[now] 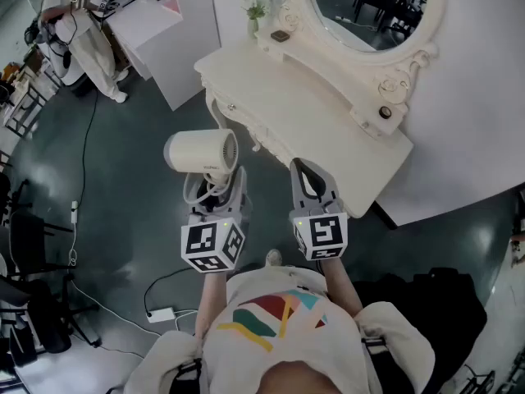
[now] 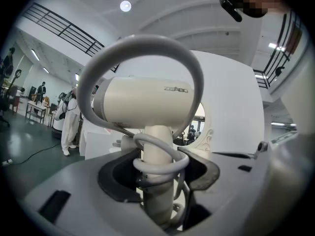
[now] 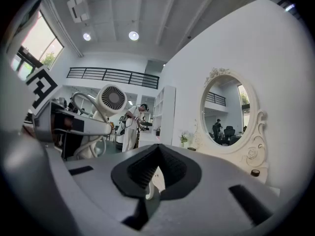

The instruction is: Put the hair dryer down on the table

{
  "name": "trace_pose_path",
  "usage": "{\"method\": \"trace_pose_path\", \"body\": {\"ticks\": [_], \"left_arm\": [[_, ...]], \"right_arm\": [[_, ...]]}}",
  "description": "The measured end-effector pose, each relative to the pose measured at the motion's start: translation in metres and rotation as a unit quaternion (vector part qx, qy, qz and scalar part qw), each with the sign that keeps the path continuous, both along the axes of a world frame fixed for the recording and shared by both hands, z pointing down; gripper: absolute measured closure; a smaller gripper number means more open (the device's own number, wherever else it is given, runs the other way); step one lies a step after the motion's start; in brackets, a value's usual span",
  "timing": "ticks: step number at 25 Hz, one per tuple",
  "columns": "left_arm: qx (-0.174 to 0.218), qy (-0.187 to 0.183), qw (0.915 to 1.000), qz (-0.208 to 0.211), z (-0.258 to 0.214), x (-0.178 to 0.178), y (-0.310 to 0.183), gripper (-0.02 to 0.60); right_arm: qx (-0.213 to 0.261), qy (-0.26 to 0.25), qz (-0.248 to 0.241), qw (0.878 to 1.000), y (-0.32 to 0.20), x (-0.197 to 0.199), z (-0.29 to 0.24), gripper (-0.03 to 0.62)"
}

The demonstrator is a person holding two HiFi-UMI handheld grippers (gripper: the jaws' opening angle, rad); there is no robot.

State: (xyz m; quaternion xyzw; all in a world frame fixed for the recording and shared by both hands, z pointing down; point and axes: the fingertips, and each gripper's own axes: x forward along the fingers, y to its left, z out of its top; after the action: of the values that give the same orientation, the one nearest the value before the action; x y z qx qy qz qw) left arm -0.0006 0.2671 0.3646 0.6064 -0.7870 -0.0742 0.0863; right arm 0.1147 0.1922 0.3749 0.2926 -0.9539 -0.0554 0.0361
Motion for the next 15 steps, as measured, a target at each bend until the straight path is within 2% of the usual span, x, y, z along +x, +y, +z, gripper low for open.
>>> {"method": "trace_pose_path", "body": {"ticks": [10, 15], "left_arm": [[0.002, -0.005, 1.0, 0.003, -0.001, 0.01, -0.005, 0.357], [0.001, -0.004, 1.0, -0.002, -0.003, 0.015, 0.005, 0.357]], "right_arm": [[-0.003, -0.007, 0.0, 1.0, -0.003, 0.01, 0.002, 0.594], [-0.034, -0.036, -0.01, 0.999, 0.001, 0.015, 0.002, 0.594]]}}
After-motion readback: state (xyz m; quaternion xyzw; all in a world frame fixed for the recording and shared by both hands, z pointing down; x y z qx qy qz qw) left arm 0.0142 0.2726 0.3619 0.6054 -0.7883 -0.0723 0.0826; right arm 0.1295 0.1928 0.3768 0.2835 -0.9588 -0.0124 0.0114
